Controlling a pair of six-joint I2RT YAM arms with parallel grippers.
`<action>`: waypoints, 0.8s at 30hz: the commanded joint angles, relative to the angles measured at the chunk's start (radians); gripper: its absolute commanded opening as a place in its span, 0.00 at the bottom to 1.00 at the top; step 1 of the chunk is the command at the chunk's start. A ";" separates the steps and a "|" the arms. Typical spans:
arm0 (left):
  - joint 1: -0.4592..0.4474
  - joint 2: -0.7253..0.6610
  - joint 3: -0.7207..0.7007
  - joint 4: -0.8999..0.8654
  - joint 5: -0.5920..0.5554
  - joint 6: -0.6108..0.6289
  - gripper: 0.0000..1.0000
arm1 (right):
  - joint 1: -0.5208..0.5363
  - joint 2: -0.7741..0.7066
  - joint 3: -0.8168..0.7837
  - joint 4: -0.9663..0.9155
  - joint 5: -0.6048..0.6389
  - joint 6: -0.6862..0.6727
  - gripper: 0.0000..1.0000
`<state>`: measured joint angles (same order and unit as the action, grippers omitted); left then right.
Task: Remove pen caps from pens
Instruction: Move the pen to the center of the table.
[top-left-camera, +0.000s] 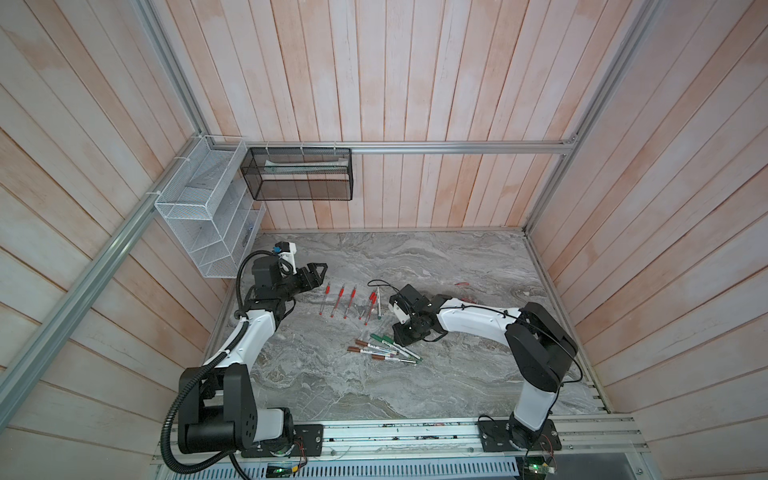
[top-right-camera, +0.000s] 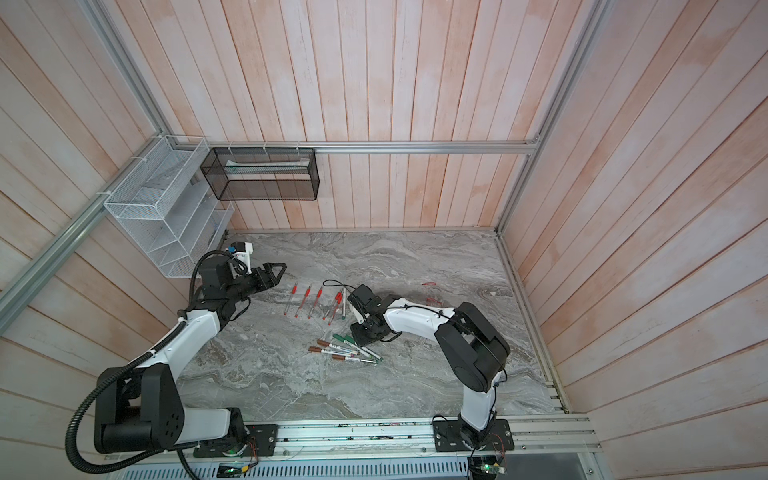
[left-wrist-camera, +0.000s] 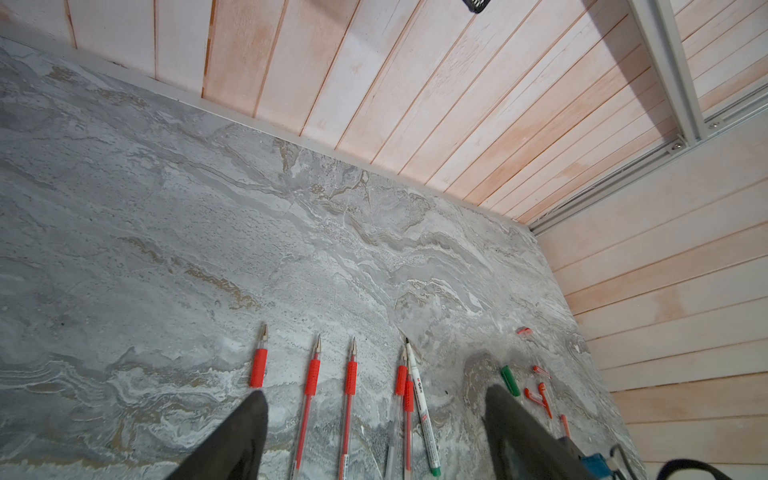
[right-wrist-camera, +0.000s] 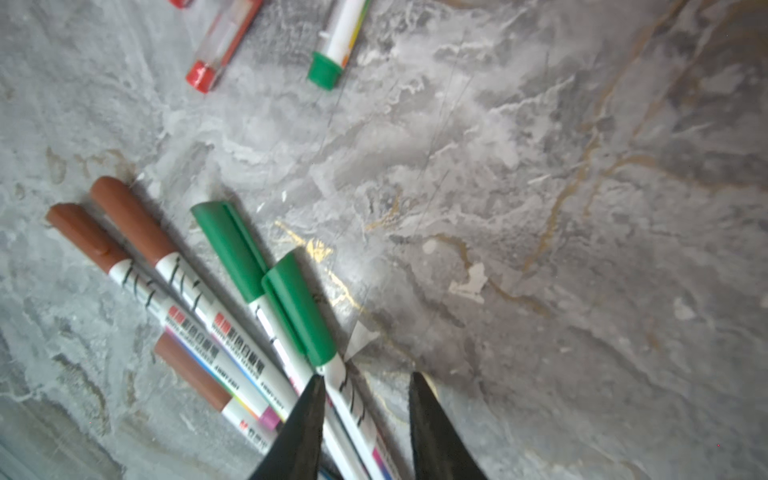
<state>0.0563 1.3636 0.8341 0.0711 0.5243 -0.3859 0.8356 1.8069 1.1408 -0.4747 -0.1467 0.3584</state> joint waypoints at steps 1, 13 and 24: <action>0.012 -0.012 -0.009 0.019 0.019 0.000 0.83 | 0.006 -0.029 -0.026 -0.016 -0.023 -0.027 0.34; 0.029 -0.012 -0.005 0.016 0.020 -0.011 0.83 | 0.016 0.063 -0.024 -0.030 0.003 -0.055 0.29; 0.034 -0.010 -0.014 0.030 0.029 -0.019 0.83 | -0.007 0.093 -0.033 -0.019 0.064 -0.081 0.21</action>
<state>0.0849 1.3636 0.8337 0.0769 0.5358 -0.4026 0.8463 1.8389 1.1332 -0.4477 -0.1616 0.2958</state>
